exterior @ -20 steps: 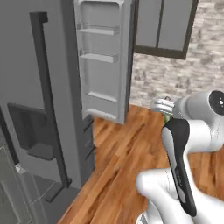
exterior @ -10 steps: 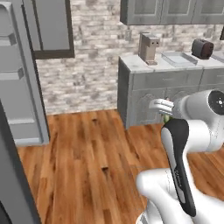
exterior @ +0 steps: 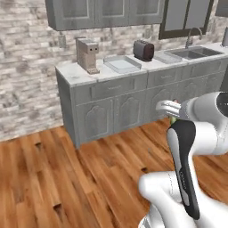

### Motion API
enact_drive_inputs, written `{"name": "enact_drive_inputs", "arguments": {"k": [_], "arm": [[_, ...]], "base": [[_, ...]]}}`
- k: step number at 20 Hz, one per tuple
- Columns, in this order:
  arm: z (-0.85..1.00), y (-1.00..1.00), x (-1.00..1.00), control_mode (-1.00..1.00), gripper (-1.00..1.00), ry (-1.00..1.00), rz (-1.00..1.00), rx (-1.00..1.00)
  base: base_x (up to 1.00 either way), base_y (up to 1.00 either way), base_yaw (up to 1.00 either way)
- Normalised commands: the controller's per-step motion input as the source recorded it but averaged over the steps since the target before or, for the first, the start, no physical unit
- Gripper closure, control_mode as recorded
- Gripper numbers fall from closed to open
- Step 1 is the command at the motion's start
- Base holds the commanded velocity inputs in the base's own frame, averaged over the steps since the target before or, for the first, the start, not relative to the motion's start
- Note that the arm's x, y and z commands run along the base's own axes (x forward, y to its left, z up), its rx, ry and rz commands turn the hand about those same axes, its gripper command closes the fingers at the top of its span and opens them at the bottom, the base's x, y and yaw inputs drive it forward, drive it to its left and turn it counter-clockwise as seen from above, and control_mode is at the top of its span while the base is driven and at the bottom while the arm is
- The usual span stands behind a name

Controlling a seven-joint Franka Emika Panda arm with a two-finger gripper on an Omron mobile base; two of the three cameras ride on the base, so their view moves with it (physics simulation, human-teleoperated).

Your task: Place one lime and one fish in each tupperware on the nearby counter, to pack two identical lunches.

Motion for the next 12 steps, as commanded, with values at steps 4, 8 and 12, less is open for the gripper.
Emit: {"name": "enact_drive_inputs", "arguments": {"k": [4, 8, 12], "arm": [[0.0, 0.0, 0.0, 1.0, 1.0, 0.0, 0.0, 0.0], [0.0, 0.0, 0.0, 1.0, 1.0, 0.0, 0.0, 0.0], [0.0, 0.0, 0.0, 1.0, 1.0, 0.0, 0.0, 0.0]], "base": [[1.0, -0.38, -0.22], [1.0, -0.2, -0.18], [1.0, -0.11, 0.0]]}}
